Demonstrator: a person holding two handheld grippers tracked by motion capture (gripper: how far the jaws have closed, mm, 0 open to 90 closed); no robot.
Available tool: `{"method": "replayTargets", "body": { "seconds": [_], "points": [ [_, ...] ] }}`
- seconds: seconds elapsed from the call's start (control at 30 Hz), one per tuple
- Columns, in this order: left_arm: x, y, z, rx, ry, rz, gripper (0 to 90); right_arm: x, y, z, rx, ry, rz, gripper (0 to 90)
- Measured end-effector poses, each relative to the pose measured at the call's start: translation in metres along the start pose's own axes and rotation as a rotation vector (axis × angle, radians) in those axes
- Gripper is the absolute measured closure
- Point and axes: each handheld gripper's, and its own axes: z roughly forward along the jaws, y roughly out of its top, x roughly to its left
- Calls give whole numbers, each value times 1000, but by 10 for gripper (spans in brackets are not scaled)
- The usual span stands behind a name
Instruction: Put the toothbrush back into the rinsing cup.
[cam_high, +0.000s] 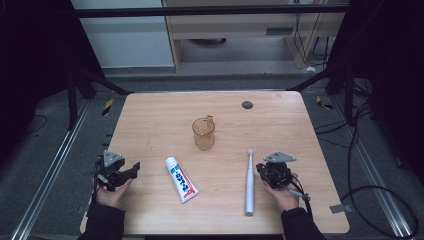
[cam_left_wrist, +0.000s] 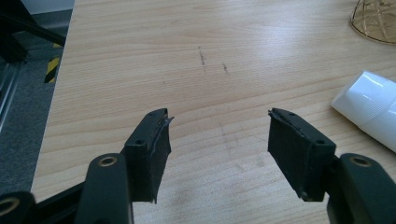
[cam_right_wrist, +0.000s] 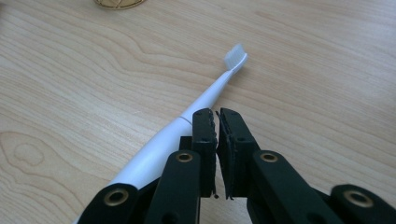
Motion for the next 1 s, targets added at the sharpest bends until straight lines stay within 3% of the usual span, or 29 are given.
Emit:
{"method": "replayTargets", "body": {
  "seconds": [0.27, 1.0],
  "points": [
    [0, 0, 1, 1, -2, 0, 379, 3, -2, 8, 37, 18, -4, 883],
    [-2, 1, 3, 10, -4, 11, 379, 12, 0, 17, 59, 66, -18, 894]
  ]
}}
